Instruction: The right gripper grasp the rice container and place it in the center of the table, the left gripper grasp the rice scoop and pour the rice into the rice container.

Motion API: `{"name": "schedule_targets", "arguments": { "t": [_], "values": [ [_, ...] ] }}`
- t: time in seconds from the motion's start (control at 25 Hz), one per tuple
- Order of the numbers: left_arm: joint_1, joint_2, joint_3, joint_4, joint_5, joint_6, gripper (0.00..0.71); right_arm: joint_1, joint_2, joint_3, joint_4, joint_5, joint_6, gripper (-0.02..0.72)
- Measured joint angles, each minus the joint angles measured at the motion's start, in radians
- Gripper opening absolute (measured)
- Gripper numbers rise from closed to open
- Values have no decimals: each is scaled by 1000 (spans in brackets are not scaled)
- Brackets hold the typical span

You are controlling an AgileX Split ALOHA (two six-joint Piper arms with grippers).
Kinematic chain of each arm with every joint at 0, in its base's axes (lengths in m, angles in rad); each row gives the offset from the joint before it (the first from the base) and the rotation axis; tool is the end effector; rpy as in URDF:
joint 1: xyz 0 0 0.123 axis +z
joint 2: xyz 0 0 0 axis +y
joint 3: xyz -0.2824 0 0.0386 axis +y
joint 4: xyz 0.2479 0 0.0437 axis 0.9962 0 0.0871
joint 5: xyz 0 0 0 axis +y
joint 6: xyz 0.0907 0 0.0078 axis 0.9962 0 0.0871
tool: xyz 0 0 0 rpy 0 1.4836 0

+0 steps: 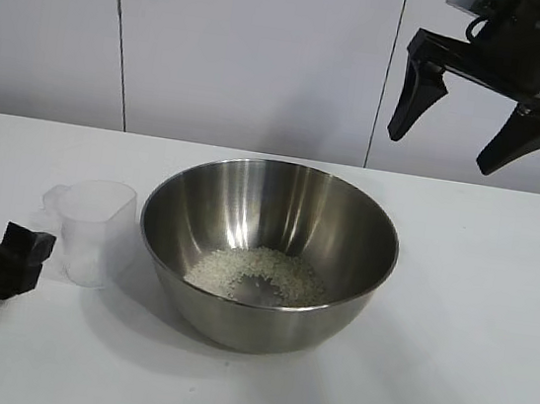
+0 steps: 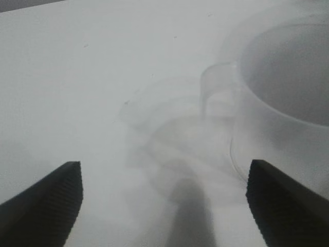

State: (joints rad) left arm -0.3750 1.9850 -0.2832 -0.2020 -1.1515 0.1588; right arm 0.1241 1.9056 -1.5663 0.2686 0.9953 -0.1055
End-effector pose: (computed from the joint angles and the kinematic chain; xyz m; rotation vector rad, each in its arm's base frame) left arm 0.2291 -0.0723 0.0738 0.3414 2.0041 -0.0001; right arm 0.4014 0.0705 0.2520 -0.1674 2.7961 0.3548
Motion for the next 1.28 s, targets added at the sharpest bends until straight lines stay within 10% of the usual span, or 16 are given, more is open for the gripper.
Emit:
{"name": "schedule_targets", "arguments": {
  "t": [0.2, 0.48, 0.96, 1.28],
  "values": [
    [0, -143, 75, -19, 18, -48, 659, 0, 0, 0, 0, 0, 0, 694],
    [1, -453, -40, 84, 650, -130, 659, 0, 0, 0, 0, 1, 0, 694],
    [1, -544, -777, 103, 1722, -150, 659, 0, 0, 0, 1, 10, 0, 694],
    [23, -271, -1214, 6, 2062, -145, 659, 0, 0, 0, 6, 34, 0, 694]
  ]
}}
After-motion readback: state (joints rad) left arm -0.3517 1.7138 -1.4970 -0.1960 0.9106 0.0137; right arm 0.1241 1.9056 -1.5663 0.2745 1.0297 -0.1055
